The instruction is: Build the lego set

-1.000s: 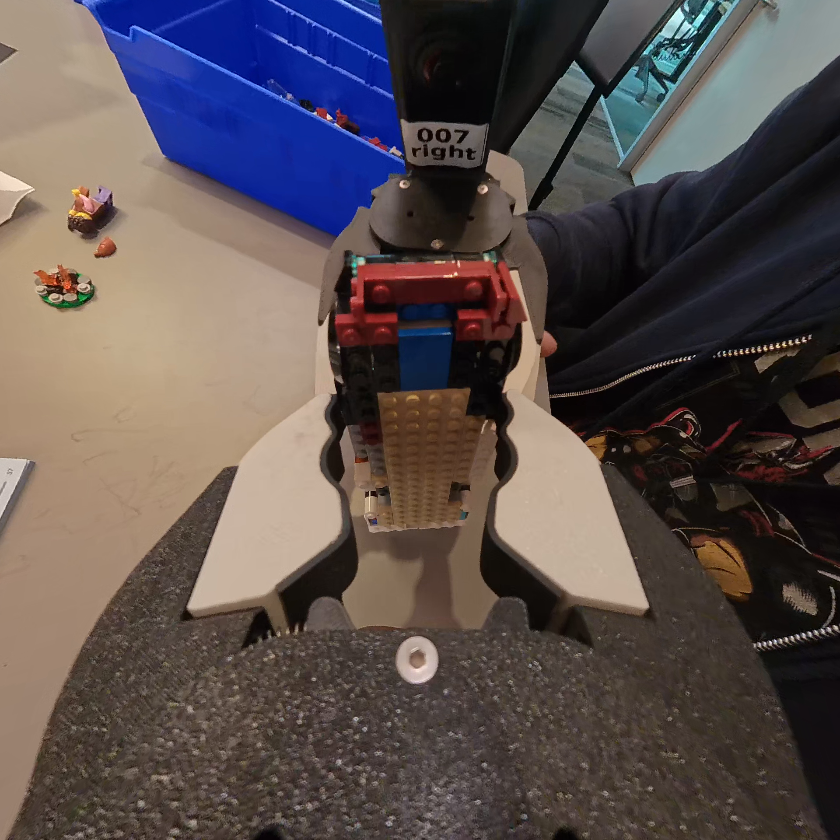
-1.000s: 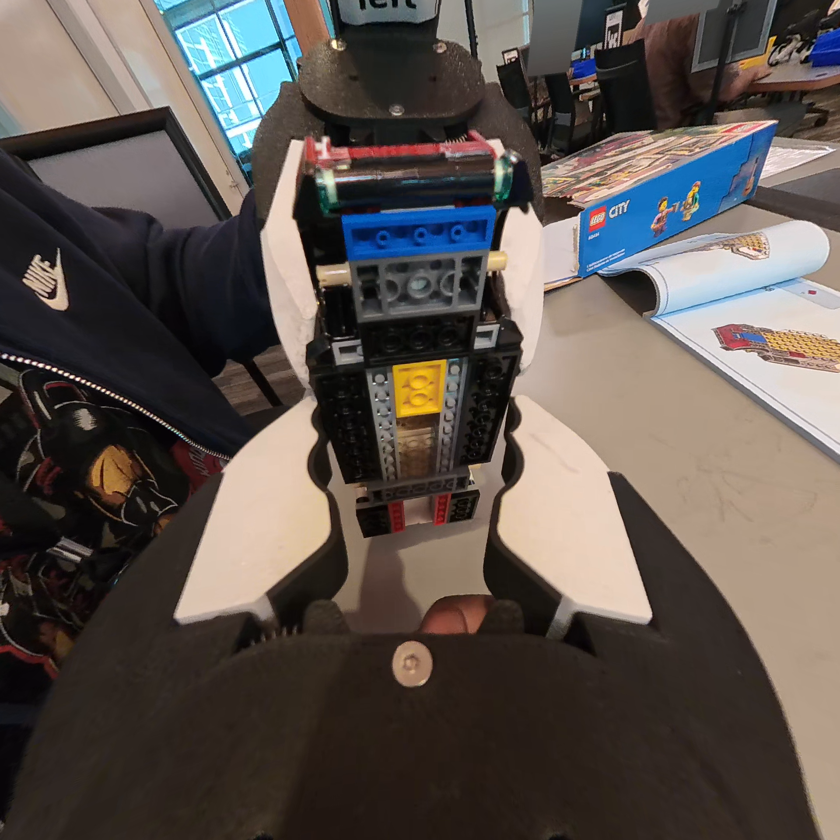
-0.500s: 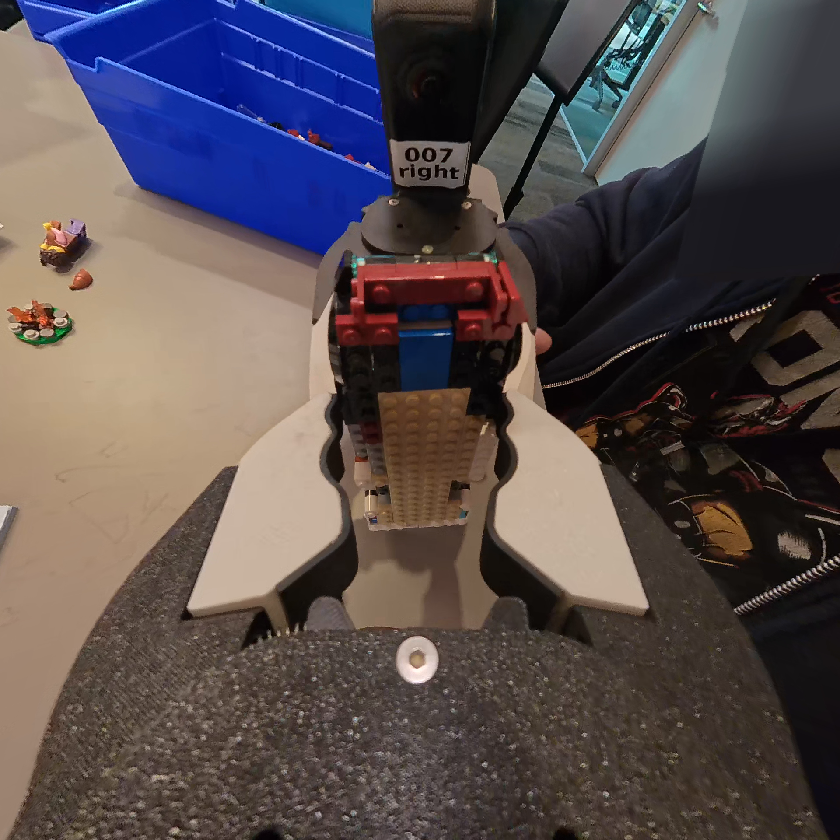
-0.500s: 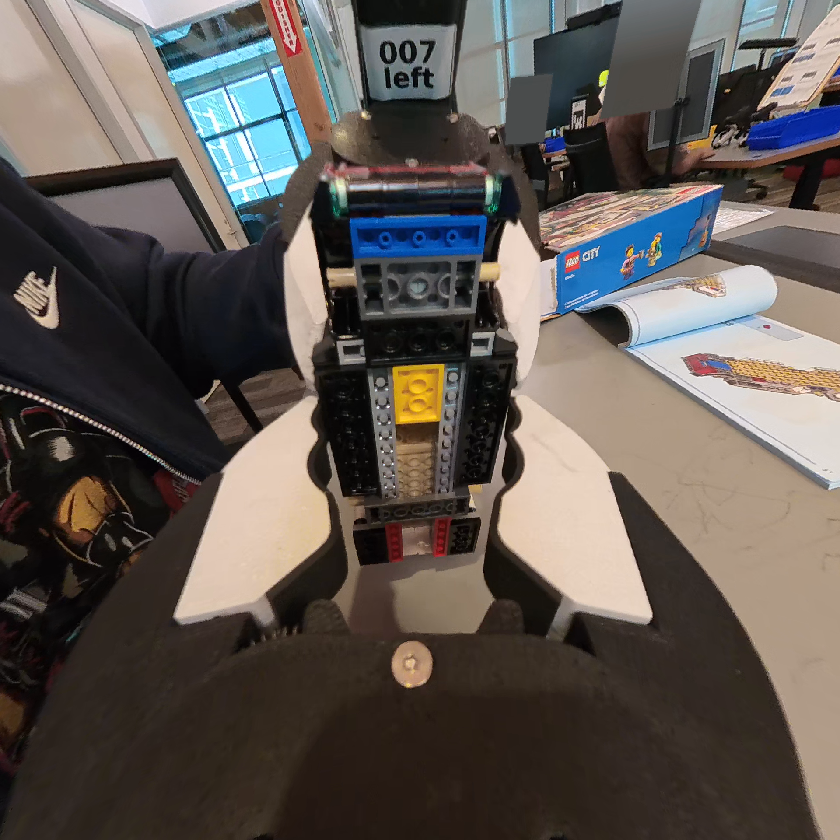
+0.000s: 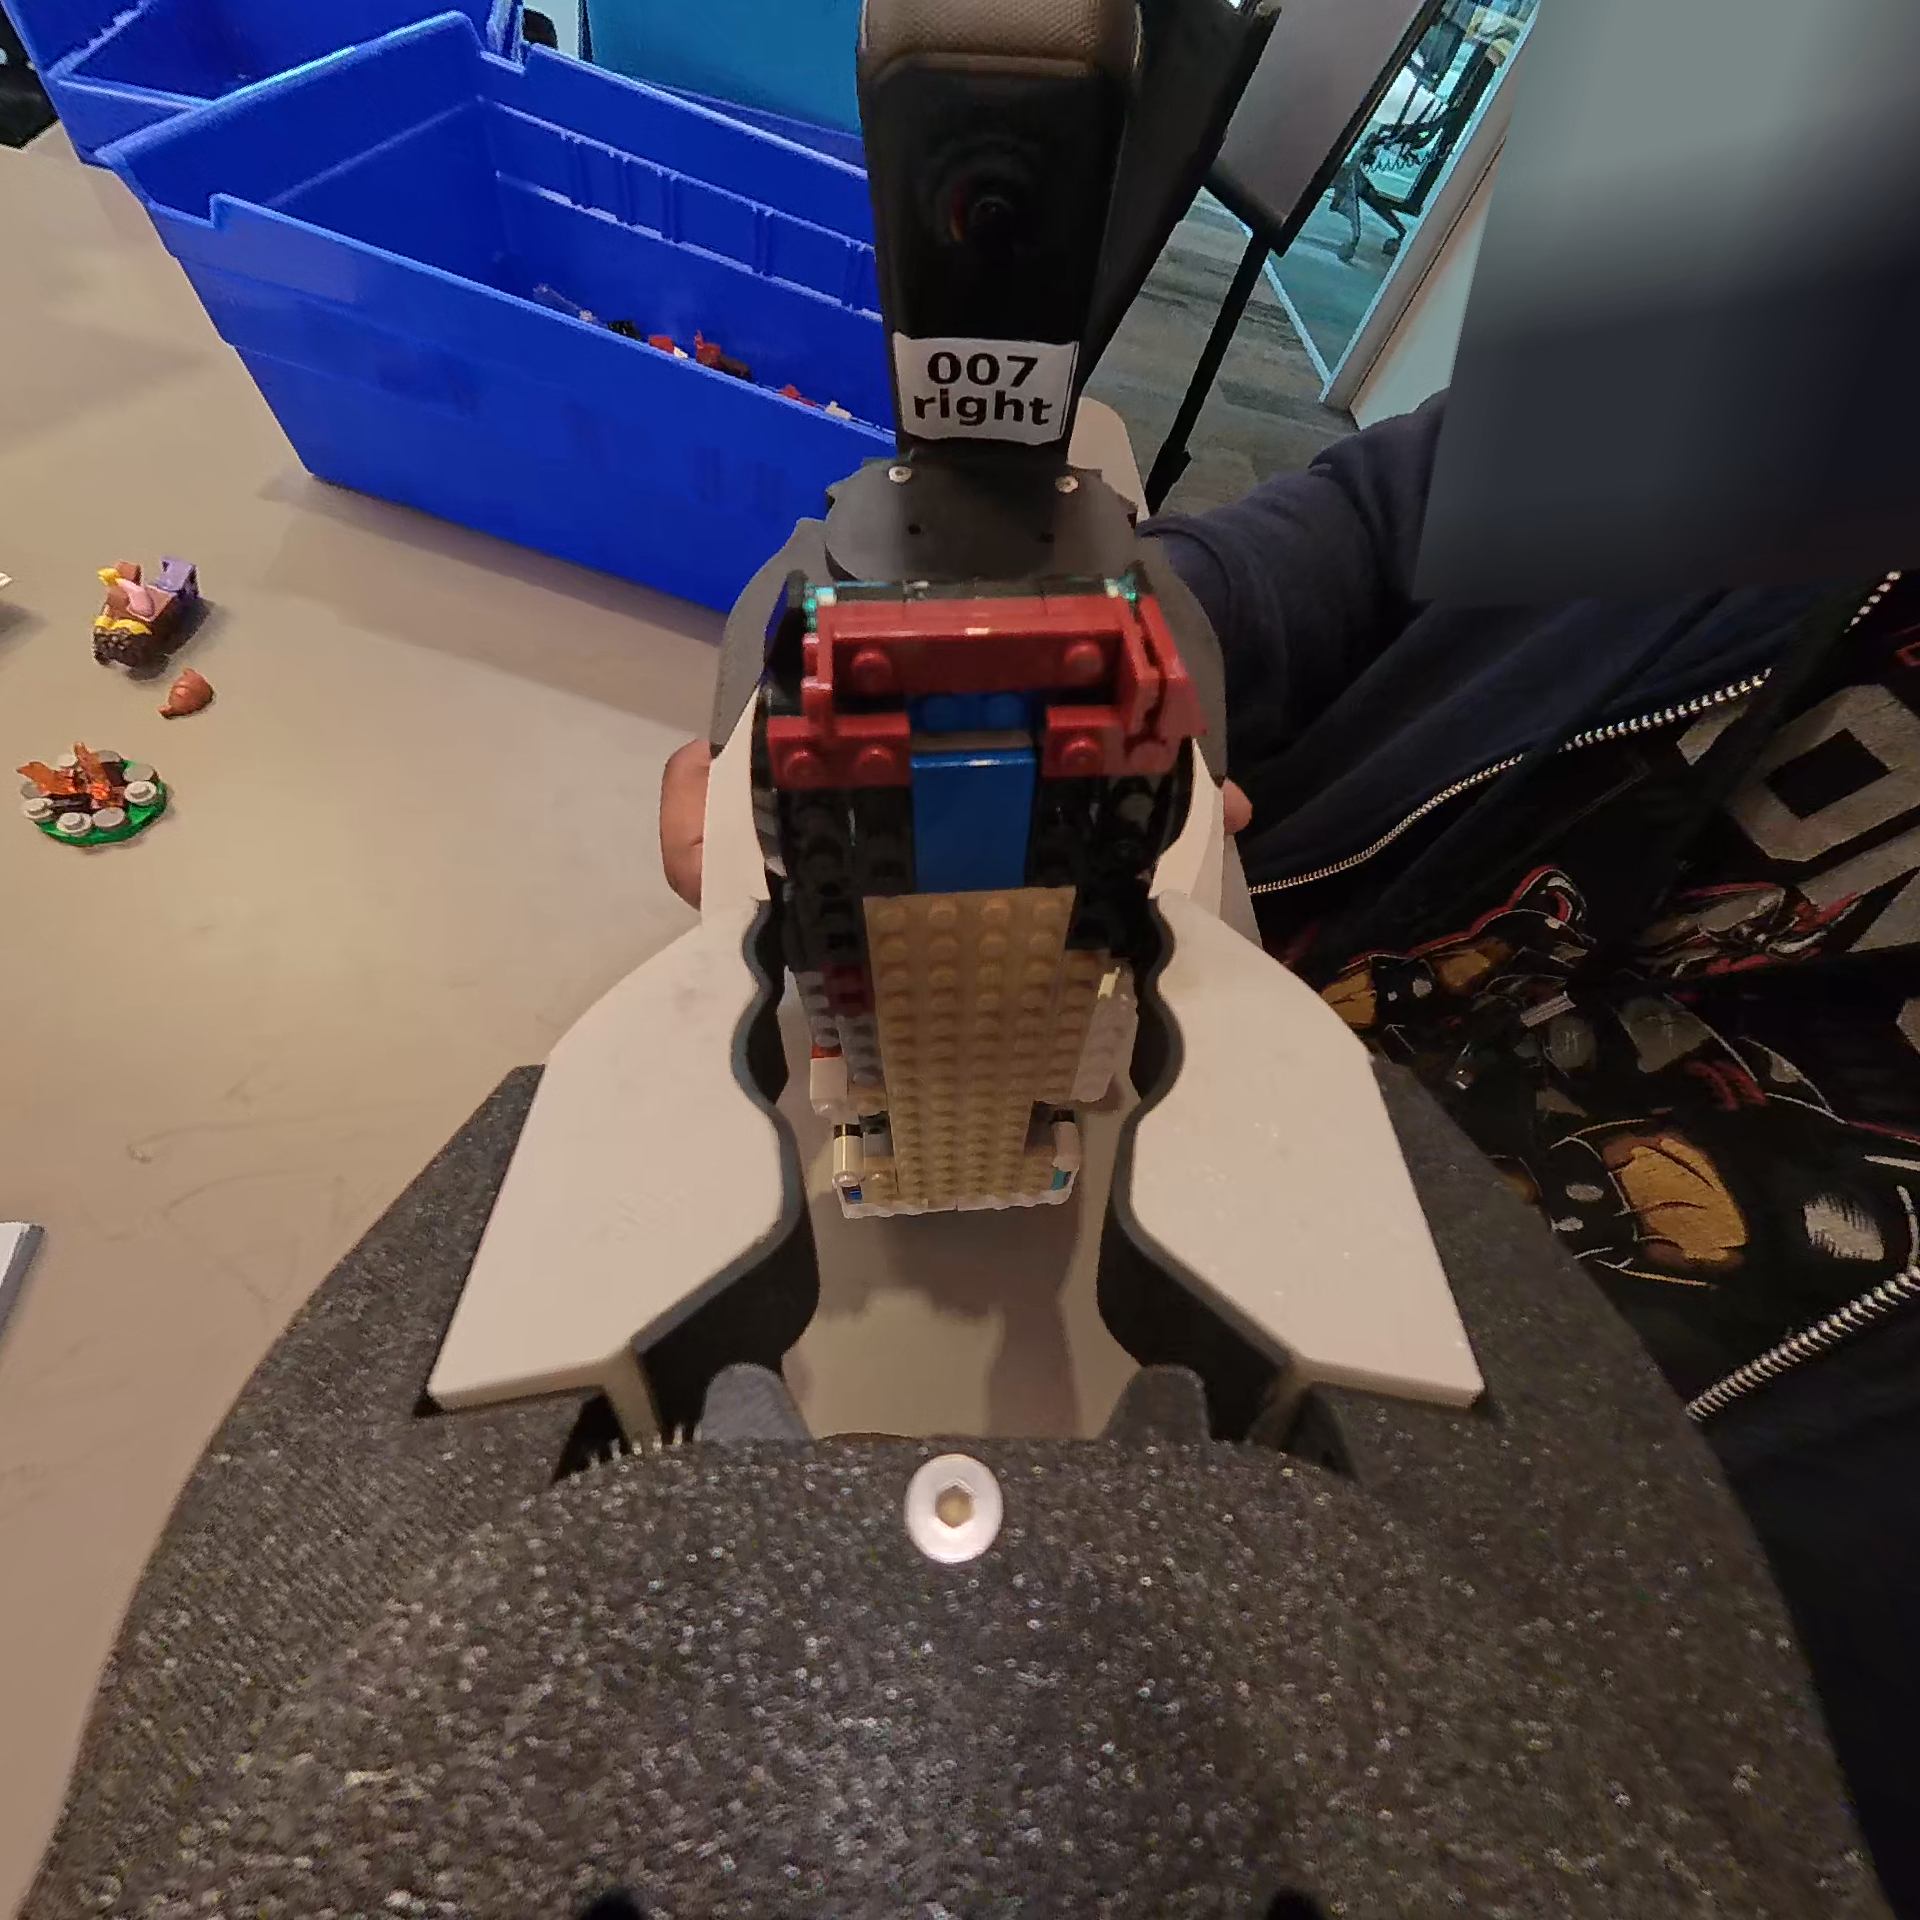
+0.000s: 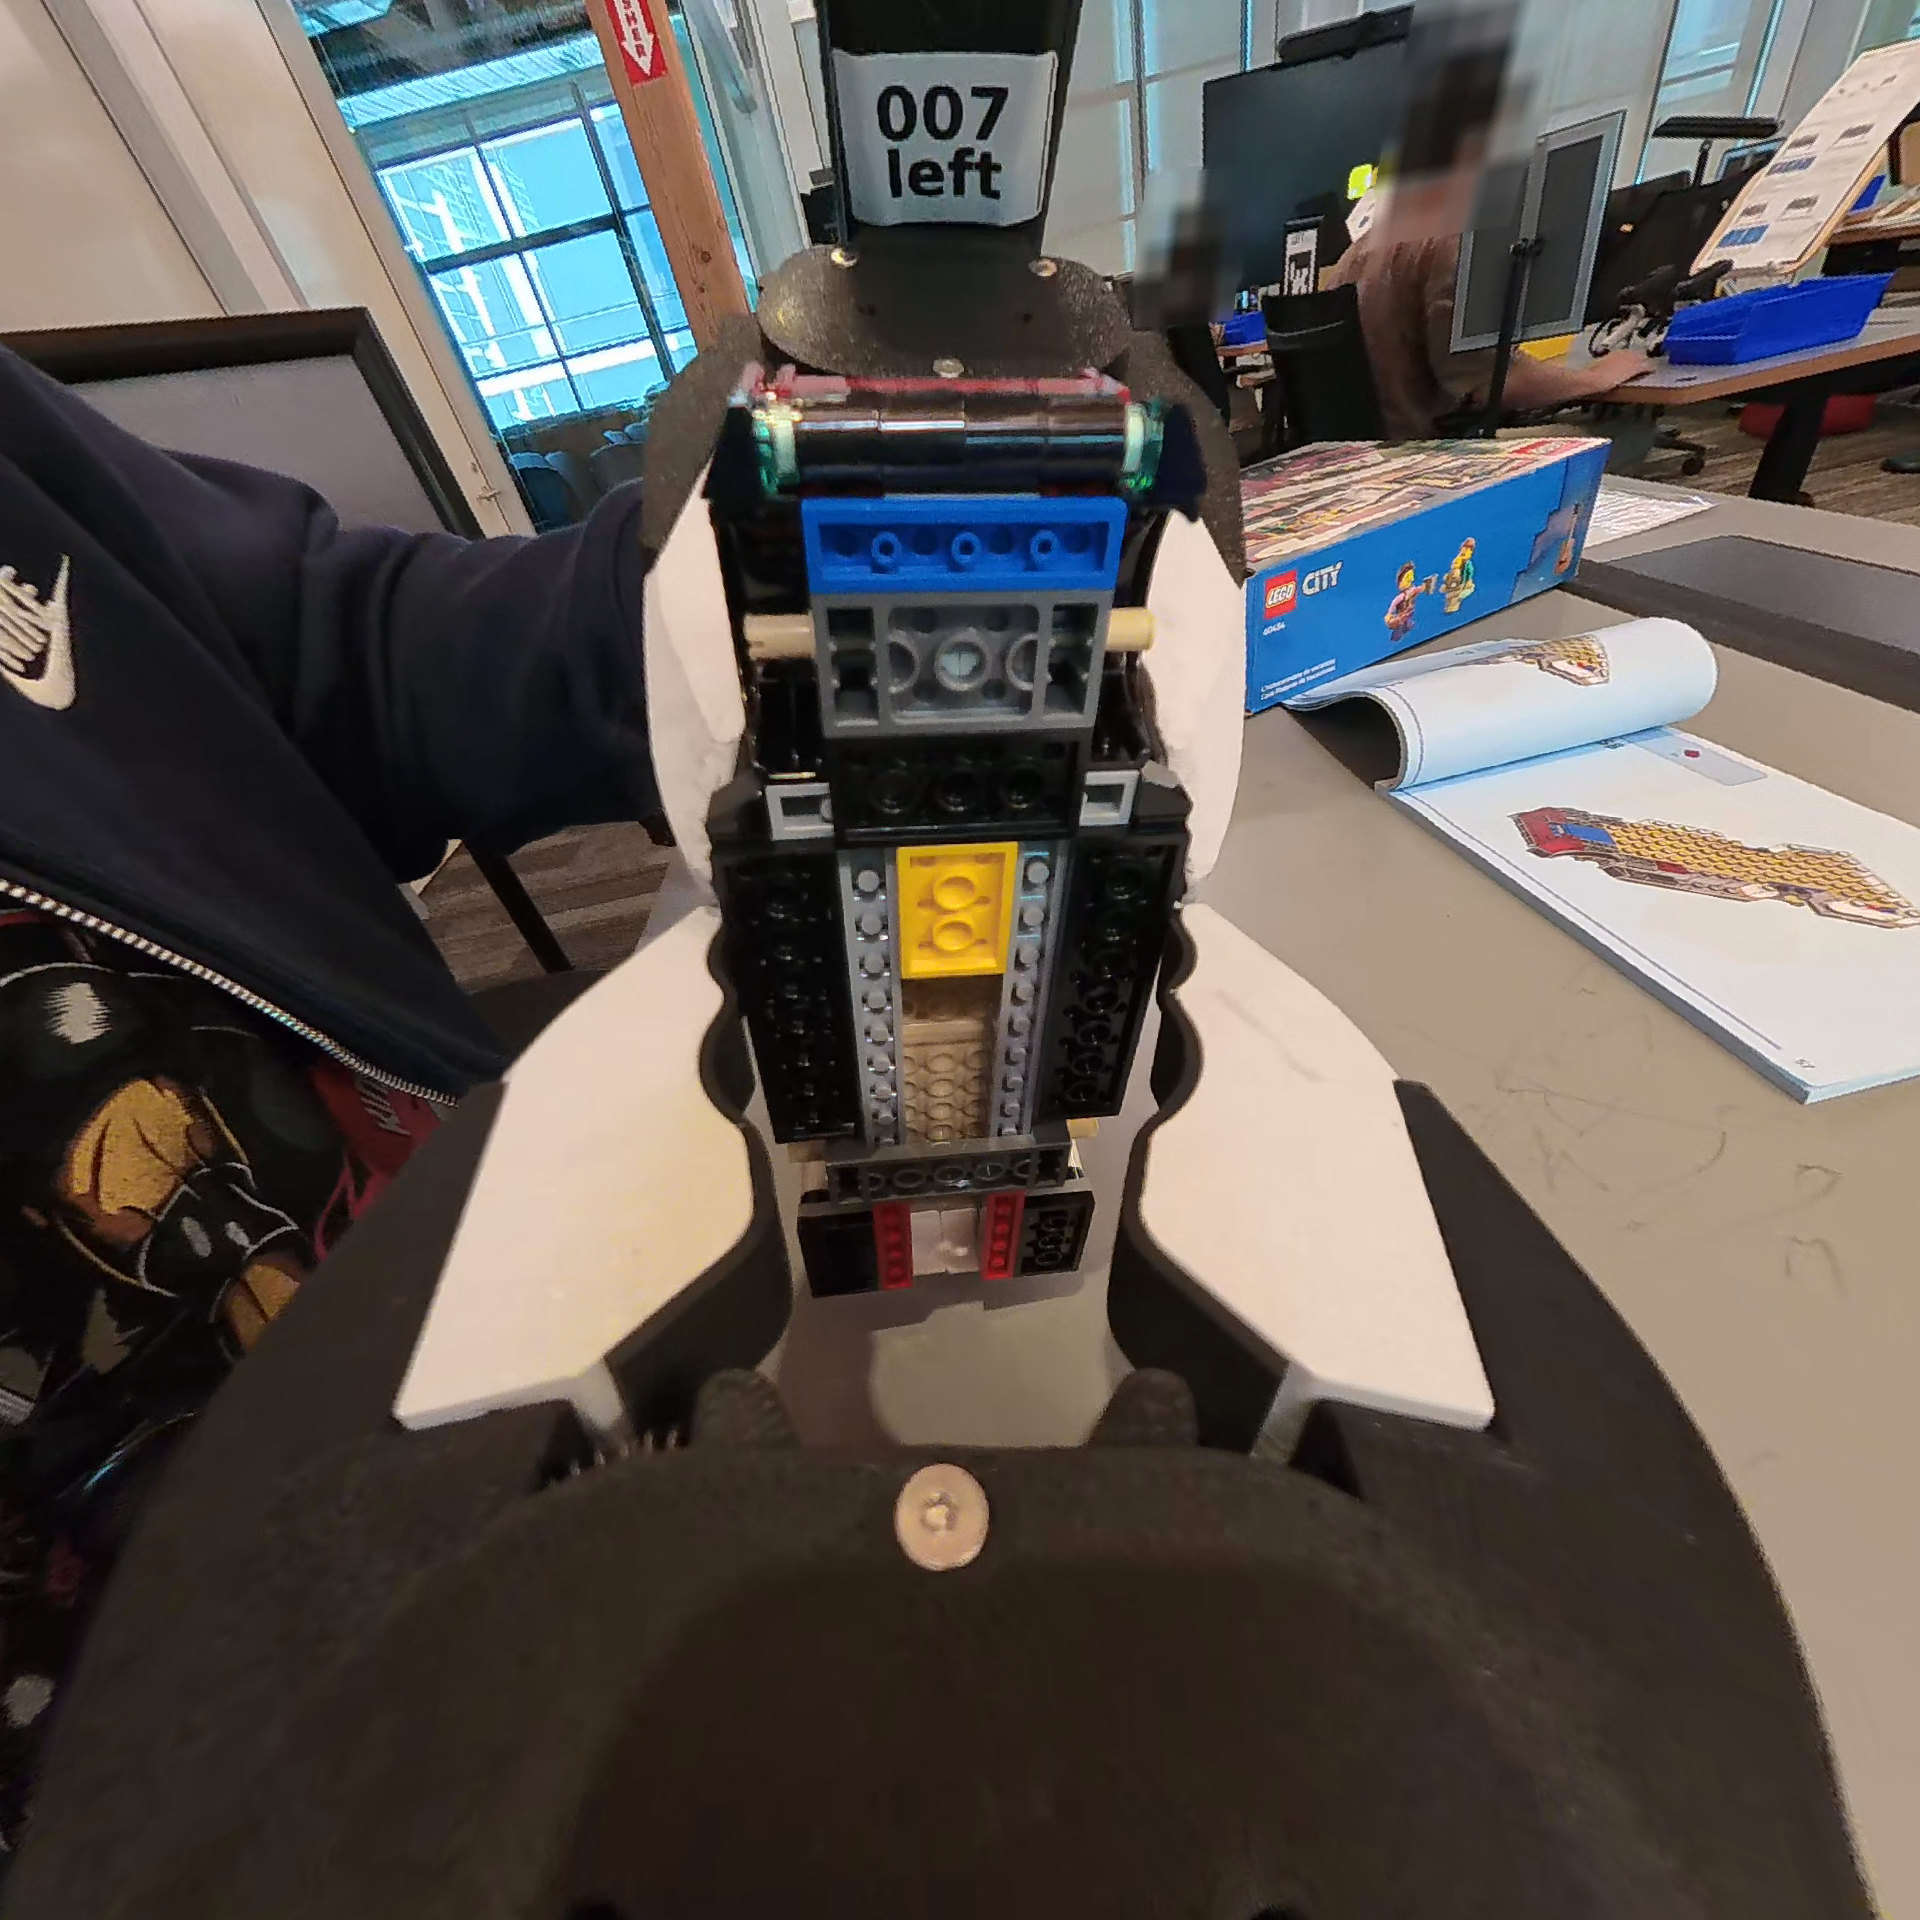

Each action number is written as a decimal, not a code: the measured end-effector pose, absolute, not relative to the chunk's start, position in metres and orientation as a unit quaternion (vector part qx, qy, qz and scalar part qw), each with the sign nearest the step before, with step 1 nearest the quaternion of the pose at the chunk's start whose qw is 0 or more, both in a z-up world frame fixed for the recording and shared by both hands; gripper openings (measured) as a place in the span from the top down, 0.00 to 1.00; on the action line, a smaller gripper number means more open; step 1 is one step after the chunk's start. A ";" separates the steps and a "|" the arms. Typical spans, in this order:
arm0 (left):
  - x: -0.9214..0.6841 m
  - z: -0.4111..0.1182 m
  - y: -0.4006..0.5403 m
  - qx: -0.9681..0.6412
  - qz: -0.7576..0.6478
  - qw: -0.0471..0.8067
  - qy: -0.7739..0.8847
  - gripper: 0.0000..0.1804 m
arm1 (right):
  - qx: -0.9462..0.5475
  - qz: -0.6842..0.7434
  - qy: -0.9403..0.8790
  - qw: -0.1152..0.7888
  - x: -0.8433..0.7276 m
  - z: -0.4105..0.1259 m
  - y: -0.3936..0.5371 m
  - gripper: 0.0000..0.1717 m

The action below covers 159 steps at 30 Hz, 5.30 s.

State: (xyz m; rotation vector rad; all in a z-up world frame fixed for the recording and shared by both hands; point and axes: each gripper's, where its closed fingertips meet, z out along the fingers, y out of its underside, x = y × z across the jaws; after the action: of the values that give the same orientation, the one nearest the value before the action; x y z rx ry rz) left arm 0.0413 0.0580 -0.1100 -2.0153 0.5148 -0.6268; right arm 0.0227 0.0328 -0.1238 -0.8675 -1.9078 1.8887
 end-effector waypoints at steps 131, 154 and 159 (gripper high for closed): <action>0.045 -0.101 0.072 -0.798 -0.231 0.543 0.119 0.56 | -0.268 0.724 -0.611 0.175 0.026 -0.108 0.040 0.56; 0.051 -0.094 0.086 -0.782 -0.280 0.555 0.038 0.57 | -0.276 0.788 -0.547 0.060 0.029 -0.098 0.041 0.57; 0.046 -0.095 0.083 -0.774 -0.283 0.565 0.033 0.58 | -0.289 0.787 -0.543 0.055 0.027 -0.100 0.043 0.57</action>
State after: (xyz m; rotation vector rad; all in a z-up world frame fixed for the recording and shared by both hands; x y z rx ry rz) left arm 0.0462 0.0834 -0.0951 -1.8208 0.0766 -0.6659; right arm 0.0268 0.0432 -0.0998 -0.8779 -1.6481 2.3883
